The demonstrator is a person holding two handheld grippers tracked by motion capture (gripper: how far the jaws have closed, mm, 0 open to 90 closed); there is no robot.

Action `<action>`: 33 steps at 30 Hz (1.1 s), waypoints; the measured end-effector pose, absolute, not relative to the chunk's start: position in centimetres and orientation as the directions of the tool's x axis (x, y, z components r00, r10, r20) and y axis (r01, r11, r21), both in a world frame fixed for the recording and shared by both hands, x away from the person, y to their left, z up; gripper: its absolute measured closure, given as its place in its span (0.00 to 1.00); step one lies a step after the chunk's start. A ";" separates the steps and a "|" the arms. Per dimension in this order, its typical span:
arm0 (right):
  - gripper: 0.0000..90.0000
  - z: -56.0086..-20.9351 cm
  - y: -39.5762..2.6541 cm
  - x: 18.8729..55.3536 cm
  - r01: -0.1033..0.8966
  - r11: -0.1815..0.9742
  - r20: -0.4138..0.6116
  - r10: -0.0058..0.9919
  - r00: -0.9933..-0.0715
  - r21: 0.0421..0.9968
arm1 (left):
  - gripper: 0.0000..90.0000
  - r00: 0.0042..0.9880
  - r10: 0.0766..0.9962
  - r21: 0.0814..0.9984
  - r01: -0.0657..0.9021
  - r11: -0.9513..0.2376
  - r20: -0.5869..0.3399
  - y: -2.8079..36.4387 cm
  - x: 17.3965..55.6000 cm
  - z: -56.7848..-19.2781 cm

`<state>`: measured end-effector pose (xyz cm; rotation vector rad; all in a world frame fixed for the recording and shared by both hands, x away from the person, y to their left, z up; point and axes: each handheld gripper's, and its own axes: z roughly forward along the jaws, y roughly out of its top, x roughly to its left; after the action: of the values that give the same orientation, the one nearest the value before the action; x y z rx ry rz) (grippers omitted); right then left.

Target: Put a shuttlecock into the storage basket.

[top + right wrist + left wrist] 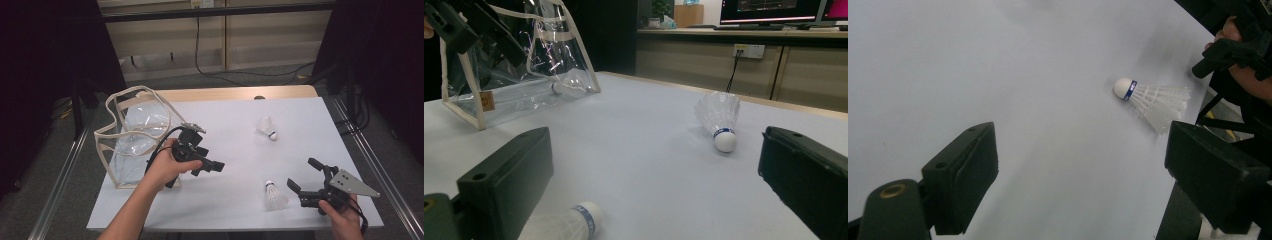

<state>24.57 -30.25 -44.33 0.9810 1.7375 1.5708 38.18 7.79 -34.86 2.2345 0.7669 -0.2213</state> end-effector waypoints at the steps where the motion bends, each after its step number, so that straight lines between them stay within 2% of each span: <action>1: 0.01 -44.3 -30.2 24.6 0.132 0.030 0.048 0.832 -0.552 0.991 | 0.16 0.806 0.463 0.603 0.587 -0.540 -0.370 7.7 38.1 -35.0; 33: 0.01 -44.3 -30.2 24.6 0.131 0.031 0.047 0.832 -0.553 0.991 | 0.12 0.837 0.419 0.620 0.544 -0.565 -0.353 6.2 36.4 -37.5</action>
<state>24.58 -30.21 -44.34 0.9791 1.7387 1.5709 36.37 6.22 -37.48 2.2510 0.6989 -0.2129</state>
